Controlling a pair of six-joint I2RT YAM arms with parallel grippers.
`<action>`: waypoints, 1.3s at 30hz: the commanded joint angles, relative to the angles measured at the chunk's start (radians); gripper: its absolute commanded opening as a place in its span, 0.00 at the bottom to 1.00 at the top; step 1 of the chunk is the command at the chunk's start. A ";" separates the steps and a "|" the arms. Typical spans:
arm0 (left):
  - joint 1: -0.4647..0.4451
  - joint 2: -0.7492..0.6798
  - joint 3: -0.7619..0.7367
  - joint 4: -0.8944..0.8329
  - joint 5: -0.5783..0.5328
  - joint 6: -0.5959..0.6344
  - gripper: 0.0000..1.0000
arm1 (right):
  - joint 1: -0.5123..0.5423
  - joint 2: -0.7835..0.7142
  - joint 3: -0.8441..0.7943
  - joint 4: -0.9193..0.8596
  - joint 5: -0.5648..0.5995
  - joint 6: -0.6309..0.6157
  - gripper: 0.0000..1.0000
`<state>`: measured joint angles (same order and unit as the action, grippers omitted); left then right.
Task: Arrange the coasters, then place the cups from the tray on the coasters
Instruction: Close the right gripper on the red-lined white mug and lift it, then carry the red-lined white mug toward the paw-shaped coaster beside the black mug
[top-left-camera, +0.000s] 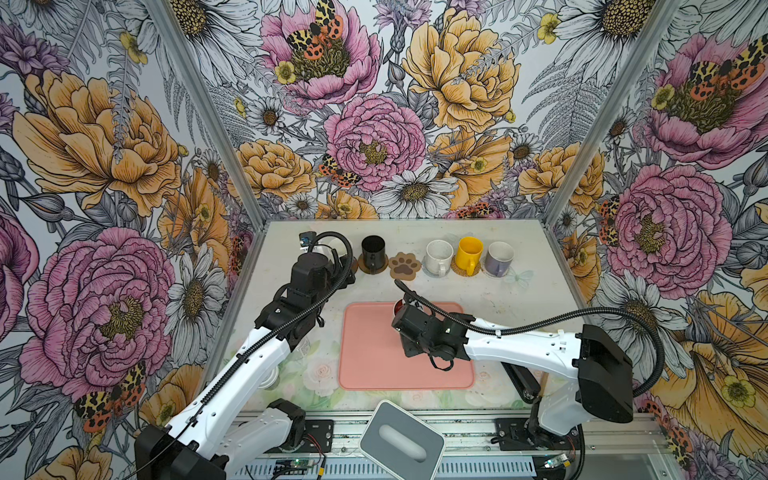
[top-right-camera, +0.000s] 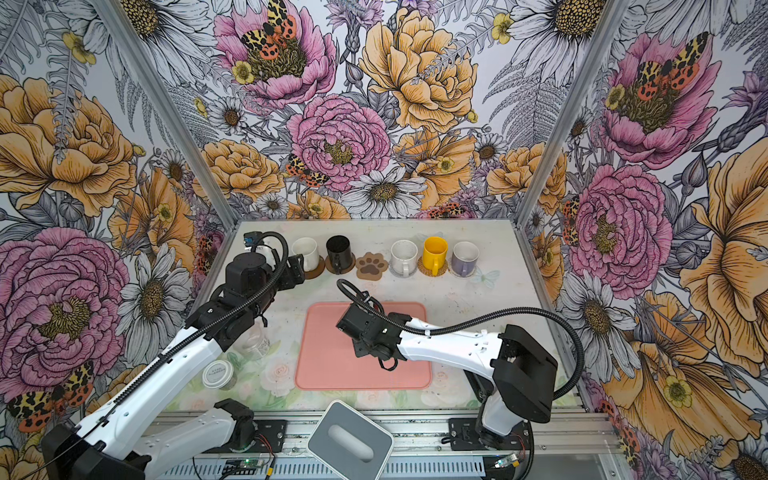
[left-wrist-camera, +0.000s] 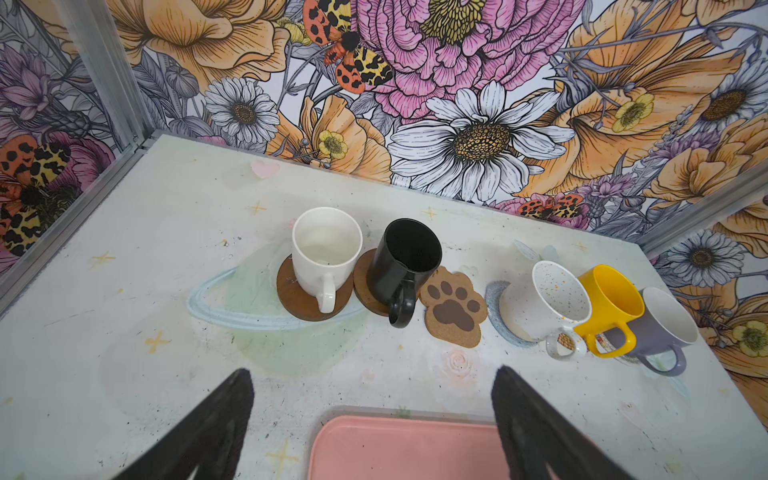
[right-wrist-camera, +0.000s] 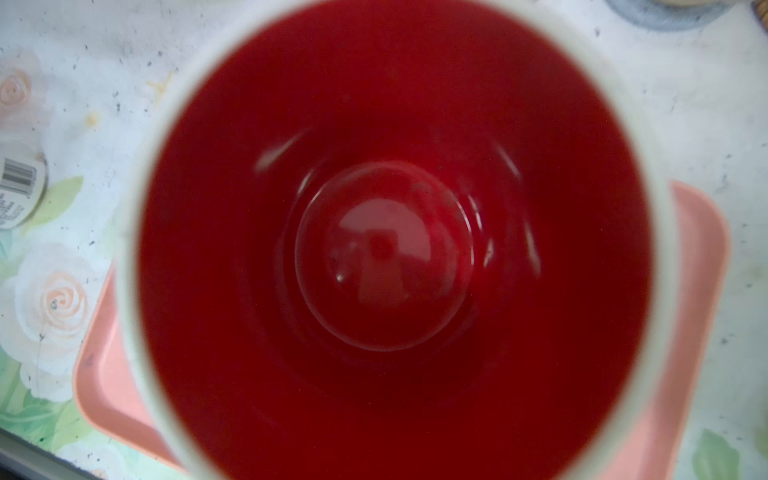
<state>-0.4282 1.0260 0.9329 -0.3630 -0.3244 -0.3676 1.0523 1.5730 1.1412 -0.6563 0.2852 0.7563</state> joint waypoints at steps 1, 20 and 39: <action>0.014 -0.023 -0.012 -0.005 0.024 -0.014 0.91 | -0.040 0.005 0.091 0.041 0.058 -0.079 0.00; 0.058 -0.120 -0.043 -0.043 0.008 -0.011 0.92 | -0.279 0.223 0.439 0.041 0.023 -0.288 0.00; 0.071 -0.177 -0.057 -0.049 0.015 -0.020 0.94 | -0.409 0.477 0.711 0.034 -0.117 -0.308 0.00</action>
<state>-0.3687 0.8669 0.8883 -0.4042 -0.3214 -0.3714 0.6479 2.0399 1.7790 -0.6777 0.1818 0.4667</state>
